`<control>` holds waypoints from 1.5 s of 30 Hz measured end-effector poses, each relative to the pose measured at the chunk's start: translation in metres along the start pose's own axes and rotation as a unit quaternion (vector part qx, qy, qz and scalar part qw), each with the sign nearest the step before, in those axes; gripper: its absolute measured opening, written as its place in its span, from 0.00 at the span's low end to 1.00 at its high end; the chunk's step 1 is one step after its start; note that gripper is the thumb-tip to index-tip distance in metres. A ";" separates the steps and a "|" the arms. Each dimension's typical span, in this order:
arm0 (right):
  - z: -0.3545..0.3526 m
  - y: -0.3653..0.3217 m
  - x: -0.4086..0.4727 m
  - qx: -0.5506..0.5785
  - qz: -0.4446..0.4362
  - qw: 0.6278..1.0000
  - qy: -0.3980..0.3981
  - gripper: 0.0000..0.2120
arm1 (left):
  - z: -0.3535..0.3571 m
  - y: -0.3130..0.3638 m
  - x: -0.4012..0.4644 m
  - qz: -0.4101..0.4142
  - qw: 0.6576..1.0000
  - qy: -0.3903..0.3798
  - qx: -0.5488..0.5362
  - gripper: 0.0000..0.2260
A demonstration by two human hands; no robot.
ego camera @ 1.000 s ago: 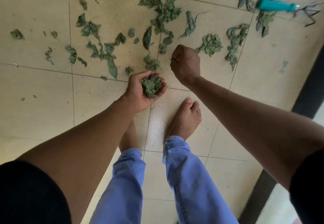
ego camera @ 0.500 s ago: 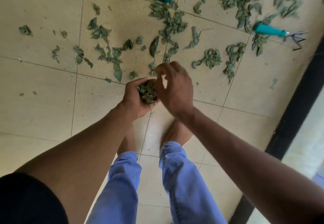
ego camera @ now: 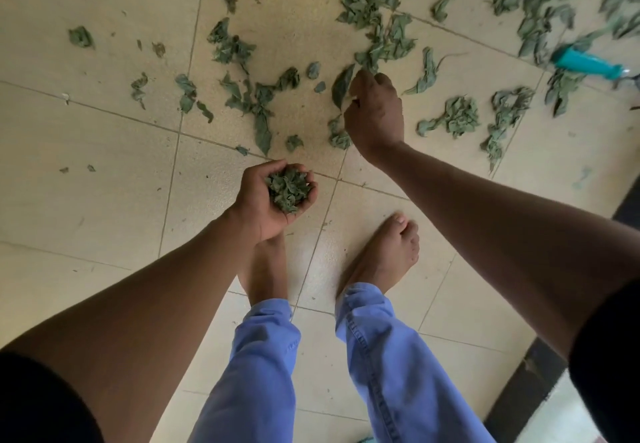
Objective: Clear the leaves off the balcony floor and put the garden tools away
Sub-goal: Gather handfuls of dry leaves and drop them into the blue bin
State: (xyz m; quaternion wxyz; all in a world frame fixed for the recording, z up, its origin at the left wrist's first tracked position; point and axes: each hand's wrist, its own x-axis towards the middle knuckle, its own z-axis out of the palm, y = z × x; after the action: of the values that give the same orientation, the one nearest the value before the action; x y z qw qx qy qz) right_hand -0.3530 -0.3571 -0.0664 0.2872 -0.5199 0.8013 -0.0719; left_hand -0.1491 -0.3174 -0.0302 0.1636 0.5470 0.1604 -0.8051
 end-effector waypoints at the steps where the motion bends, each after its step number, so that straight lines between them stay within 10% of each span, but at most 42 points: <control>1: -0.001 -0.005 0.003 0.008 -0.014 1.000 0.014 0.14 | -0.001 0.001 -0.001 0.001 1.000 0.001 0.000 0.16; 11: 0.000 -0.018 0.027 -0.095 0.001 0.995 -0.041 0.07 | -0.003 0.021 -0.006 -0.006 1.000 -0.015 0.013 0.17; 23: -0.072 -0.087 -0.090 0.169 -0.113 0.978 -0.040 0.04 | 0.006 0.014 -0.044 0.020 0.999 -0.003 -0.042 0.16; 36: -0.085 -0.167 -0.159 0.023 -0.150 0.983 -0.107 0.12 | 0.003 0.012 -0.112 0.108 0.986 -0.073 -0.099 0.20; 45: -0.064 -0.106 -0.128 0.028 -0.013 1.000 0.002 0.14 | -0.038 0.018 -0.089 0.072 0.982 -0.071 -0.160 0.18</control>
State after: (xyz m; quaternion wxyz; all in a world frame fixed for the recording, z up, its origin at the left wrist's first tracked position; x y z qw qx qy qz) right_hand -0.2663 -0.3047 0.0794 0.2990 -0.5216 0.7929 -0.0996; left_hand -0.0792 -0.3088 0.0385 0.3182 0.4650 0.2353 -0.7919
